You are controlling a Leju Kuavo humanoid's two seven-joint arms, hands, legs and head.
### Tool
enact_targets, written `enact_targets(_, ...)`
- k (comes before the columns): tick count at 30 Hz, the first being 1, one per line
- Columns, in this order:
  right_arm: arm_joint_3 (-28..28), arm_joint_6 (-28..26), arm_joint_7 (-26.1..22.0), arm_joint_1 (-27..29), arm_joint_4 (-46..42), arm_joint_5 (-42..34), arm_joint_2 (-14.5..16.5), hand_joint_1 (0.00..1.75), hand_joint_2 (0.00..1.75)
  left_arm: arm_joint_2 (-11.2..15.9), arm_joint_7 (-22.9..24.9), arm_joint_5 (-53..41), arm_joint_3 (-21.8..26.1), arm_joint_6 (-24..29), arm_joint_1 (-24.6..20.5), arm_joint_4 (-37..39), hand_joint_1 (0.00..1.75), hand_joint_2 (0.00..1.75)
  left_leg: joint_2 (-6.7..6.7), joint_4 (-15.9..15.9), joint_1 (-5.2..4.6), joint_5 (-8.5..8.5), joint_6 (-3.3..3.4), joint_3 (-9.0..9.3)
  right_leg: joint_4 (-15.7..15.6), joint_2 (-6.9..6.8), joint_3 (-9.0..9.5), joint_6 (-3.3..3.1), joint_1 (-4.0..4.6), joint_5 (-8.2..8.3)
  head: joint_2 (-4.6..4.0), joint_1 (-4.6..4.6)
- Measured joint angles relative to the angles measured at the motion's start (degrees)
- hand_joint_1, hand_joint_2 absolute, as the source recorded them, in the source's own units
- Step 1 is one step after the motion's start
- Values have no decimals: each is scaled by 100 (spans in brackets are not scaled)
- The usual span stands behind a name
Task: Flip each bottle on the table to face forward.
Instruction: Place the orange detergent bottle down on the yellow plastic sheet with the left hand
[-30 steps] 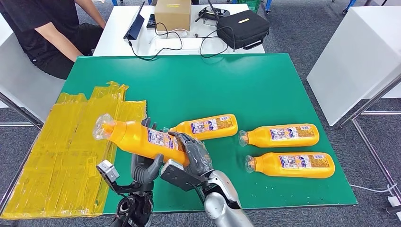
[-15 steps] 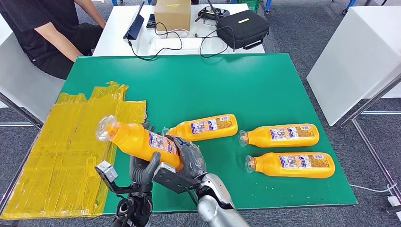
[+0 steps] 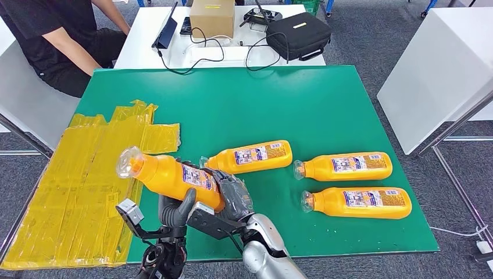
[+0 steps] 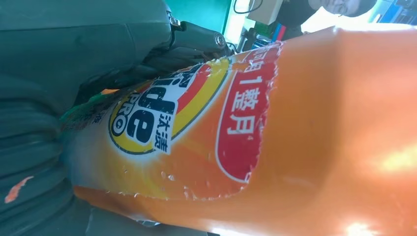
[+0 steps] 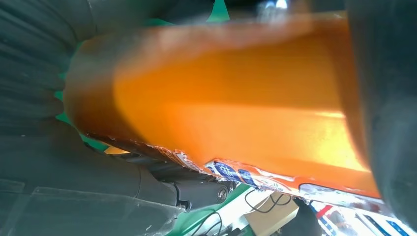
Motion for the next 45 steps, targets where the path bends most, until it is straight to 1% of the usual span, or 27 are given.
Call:
enact_targets(6, 68, 12, 58, -37, 19, -12, 3, 175, 175, -1, -1, -10, 52, -7, 17, -19, 175, 175, 0, 0, 0, 0, 0, 0, 0, 0, 0, 0, 0, 0, 0, -2)
enact_targets(7, 84, 17, 76, -44, 6, 42, 4, 136, 175, -1, -1, -15, 72, -11, 36, -43, 175, 175, 0, 0, 0, 0, 0, 0, 0, 0, 0, 0, 0, 0, 0, -1)
enact_targets(8, 81, 21, 81, -43, -18, 130, 4, 93, 175, -2, -1, -15, 83, -15, 53, -67, 175, 175, 0, 1, 0, 0, 0, 0, 0, 0, -1, 0, 0, 0, 0, -1)
enact_targets(10, 3, 50, 40, -13, -86, 352, 4, 5, 87, -2, -2, -19, 83, -24, 65, -96, 175, 175, -1, 1, 0, 0, 0, 0, 0, -1, -2, 0, 0, 0, 0, -1)
enact_targets(11, -42, 77, 20, 5, -121, 460, 4, 0, 44, -3, -2, -23, 75, -28, 60, -97, 175, 175, 0, 1, 0, 0, 0, 0, 0, 0, -2, 0, 0, 0, 0, -1)
enact_targets(12, -95, 112, -2, 29, -165, 589, 4, 0, 0, -3, -2, -41, 66, -21, 54, -99, 175, 175, 0, 1, 0, 0, 0, 0, 0, 0, -2, 0, 0, 0, 0, -1)
enact_targets(16, -336, 226, -50, 186, -485, 1006, -5, 0, 0, -4, -2, -207, 26, 123, 45, -177, 175, 175, 0, 1, 0, 0, 0, 0, 0, 0, -2, 0, 0, 0, 0, -1)
enact_targets(21, -493, 251, -96, 368, -863, 1086, -33, 0, 0, -4, -1, -292, -2, 218, 18, -246, 175, 175, 0, 1, 0, 0, 0, 0, 0, 0, -2, 0, 0, 0, 0, -2)
enact_targets(24, -568, 231, -174, 471, -1047, 1057, -49, 0, 0, 15, -2, -570, -4, 543, -14, -277, 175, 175, 0, 1, 0, 0, 0, -1, 0, 0, -2, 0, 0, 0, 0, -1)
enact_targets(26, -626, 215, -260, 588, -1244, 988, -80, 0, 0, 72, -2, -952, -5, 1135, -72, -352, 175, 175, -1, 1, 0, 0, 0, -2, 0, -1, -2, 0, 0, 0, 0, 0)
enact_targets(29, -730, 230, -390, 775, -1619, 878, -138, 0, 0, 252, -2, -1622, -17, 2326, -184, -513, 175, 175, 0, 0, 0, 0, 0, -3, 0, -1, -2, 0, 1, 0, 0, -1)
enact_targets(34, -860, 374, -490, 932, -2109, 767, -201, 0, 0, 537, -2, -2580, -17, 3552, -334, -634, 175, 175, -2, 0, 1, 2, 0, -4, 1, -3, -2, 0, 1, 0, 0, -1)
enact_targets(36, -902, 450, -492, 937, -2274, 709, -229, 0, 0, 605, 8, -3316, 25, 4236, -403, -637, 175, 175, -2, 0, 1, 3, 1, -4, 1, -3, -2, 0, 1, 0, 0, -1)
enact_targets(37, -930, 496, -477, 937, -2365, 681, -246, 0, 0, 629, 35, -3833, 70, 4660, -450, -626, 175, 175, -3, 1, 0, 4, 1, -4, 1, -4, -2, 0, 0, 0, 0, -1)
enact_targets(39, -1005, 590, -426, 934, -2555, 640, -290, 0, 0, 658, 123, -5174, 247, 5434, -596, -596, 175, 175, -9, 1, 0, 7, 1, -5, 1, -9, 0, 0, 0, 0, 0, -1)
enact_targets(40, -1045, 634, -399, 931, -2643, 626, -316, 0, 0, 661, 164, -5911, 387, 5696, -694, -583, 175, 175, -13, 1, 0, 8, 2, -6, 1, -11, 1, 0, 0, 1, 0, 0)
enact_targets(42, -1109, 688, -368, 925, -2776, 616, -369, 0, 0, 649, 255, -7276, 765, 5896, -910, -560, 175, 175, -13, 1, 0, 8, 2, -5, 1, -12, 1, 1, 0, 3, 0, -1)
enact_targets(45, -1173, 719, -355, 885, -2873, 603, -432, 0, 0, 637, 653, -8691, 1260, 5905, -1242, -448, 175, 175, -6, 1, 0, 13, -1, -4, 2, -11, -3, 1, 1, 7, 0, -1)
